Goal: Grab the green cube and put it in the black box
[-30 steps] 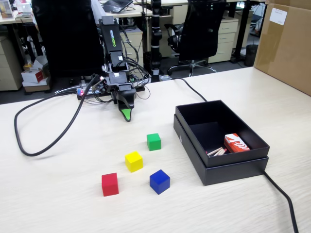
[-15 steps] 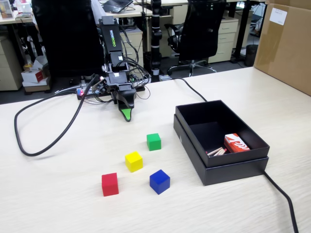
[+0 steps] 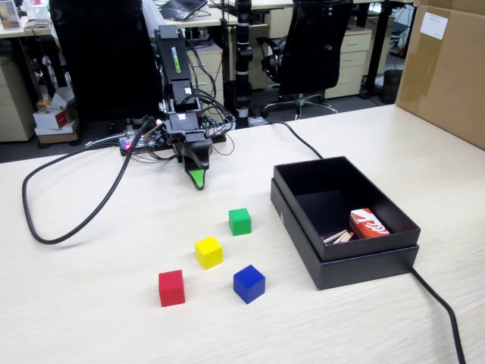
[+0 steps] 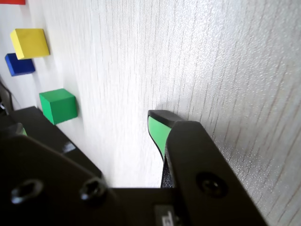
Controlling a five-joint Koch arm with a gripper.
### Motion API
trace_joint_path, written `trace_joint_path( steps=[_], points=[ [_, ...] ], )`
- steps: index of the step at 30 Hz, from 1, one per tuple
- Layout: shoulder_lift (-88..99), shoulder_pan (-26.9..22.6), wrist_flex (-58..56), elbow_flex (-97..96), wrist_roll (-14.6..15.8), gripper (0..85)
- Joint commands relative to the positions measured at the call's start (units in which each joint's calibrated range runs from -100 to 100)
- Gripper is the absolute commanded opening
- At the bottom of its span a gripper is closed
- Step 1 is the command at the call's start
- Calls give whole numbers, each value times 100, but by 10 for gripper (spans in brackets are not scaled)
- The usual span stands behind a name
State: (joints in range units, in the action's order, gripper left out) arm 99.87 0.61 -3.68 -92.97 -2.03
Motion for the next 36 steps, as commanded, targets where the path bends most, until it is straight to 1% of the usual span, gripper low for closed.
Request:
trace_joint_path(
  steps=[1, 15, 18, 23, 25, 29, 33, 36],
  points=[
    [13, 0, -164, -195, 5, 503],
    [13, 5, -146, -141, 24, 504],
    [-10, 20, -397, 86, 20, 503],
    [-10, 15, -1416, 1138, 63, 496],
    [-44, -24, -1848, 1727, 142, 473],
    [-251, -181, -2488, 2960, 288, 471],
    [-1479, -327, -3360, 4420, 484, 471],
    [-3246, -391, -4345, 6142, 723, 472]
  ],
)
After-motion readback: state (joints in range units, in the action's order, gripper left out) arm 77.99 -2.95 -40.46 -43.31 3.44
